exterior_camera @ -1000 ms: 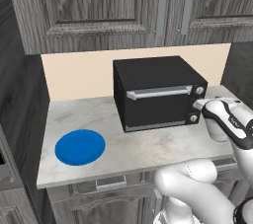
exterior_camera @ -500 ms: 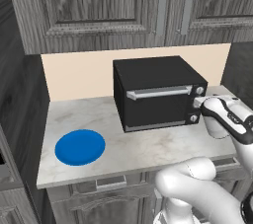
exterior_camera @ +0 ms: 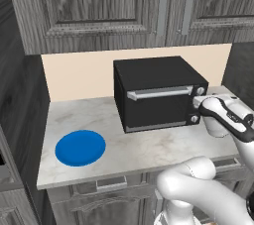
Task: Pull the toaster oven rack outwards. Pick up the baguette from the plate and place it on the toaster oven rack. Close the toaster oven door fully and set the temperature to the lowest setting.
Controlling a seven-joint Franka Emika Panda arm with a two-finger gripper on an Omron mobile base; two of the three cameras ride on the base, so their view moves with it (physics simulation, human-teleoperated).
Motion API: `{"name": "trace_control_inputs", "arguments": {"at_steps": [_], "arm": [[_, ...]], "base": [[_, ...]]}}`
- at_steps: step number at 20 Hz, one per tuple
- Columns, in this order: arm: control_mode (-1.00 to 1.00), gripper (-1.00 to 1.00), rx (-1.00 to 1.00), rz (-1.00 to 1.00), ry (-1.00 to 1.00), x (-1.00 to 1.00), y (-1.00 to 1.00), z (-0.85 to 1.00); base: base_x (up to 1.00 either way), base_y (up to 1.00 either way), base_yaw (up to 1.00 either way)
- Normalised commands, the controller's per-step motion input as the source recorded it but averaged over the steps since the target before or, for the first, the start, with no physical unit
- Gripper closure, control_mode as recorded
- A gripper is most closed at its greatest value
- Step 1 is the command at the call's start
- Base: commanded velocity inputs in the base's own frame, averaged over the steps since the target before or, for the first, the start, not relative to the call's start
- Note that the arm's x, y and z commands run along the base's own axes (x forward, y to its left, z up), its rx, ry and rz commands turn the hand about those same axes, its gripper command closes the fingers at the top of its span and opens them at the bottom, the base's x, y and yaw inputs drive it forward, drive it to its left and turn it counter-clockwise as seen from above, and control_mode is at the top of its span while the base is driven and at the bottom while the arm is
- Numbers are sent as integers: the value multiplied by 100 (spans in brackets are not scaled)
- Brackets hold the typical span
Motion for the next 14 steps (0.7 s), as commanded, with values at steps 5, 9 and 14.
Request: {"name": "trace_control_inputs", "arguments": {"at_steps": [5,9,14], "arm": [[-100,-100,0,0,0,8,0,0],[-100,-100,0,0,0,0,0,0],[-100,-100,0,0,0,0,0,0]], "base": [[0,0,0],[0,0,0],[0,0,0]]}}
